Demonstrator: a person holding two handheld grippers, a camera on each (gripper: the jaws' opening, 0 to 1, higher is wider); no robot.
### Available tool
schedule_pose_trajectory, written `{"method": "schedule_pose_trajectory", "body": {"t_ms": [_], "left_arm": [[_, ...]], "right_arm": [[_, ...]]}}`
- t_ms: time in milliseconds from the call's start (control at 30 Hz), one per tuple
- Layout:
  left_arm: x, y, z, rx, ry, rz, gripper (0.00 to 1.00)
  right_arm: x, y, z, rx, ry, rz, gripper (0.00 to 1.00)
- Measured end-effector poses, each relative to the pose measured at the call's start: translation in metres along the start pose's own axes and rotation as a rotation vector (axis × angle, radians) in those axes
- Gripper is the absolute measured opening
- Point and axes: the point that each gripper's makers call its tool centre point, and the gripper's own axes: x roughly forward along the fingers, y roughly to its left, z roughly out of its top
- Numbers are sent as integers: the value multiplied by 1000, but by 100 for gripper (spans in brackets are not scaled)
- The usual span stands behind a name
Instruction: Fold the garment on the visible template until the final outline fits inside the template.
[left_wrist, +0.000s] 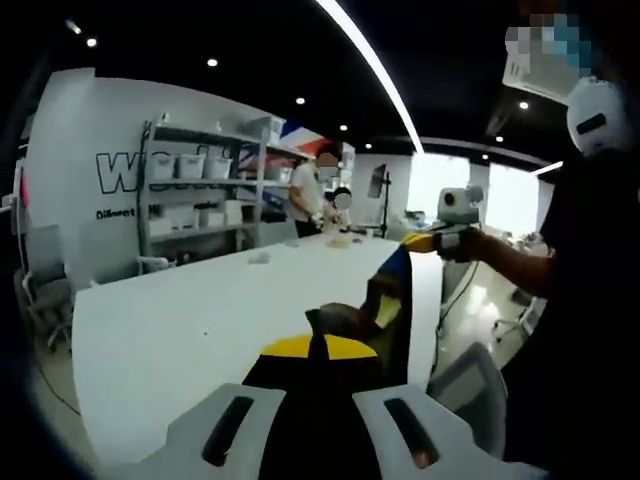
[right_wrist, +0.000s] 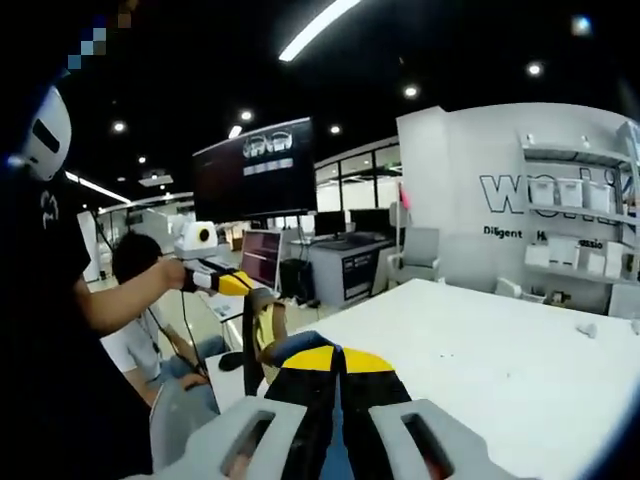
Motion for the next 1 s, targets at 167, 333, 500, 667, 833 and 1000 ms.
{"method": "schedule_pose_trajectory", "body": {"t_ms": [167,333,500,667,833,1000], "left_arm": [[8,13,-2,5,9,24,0],[17,25,-2,6,16,42,0],[27,35,-4,9,23,50,0],[35,44,-5,8,23,61,0],[44,59,-13,0,35,82,0],[53,72,-19,-13,43,102,0]], "right_arm": [[5,-14,-3,4,0,-31,0],[10,-25,-7,2,4,-61,0],[16,-43,-13,3,17,-98,0],[23,-55,-17,-3,22,-118,0],[34,-68,-24,-31,47,-138,0],[45,-84,-30,-54,69,-150,0]]}}
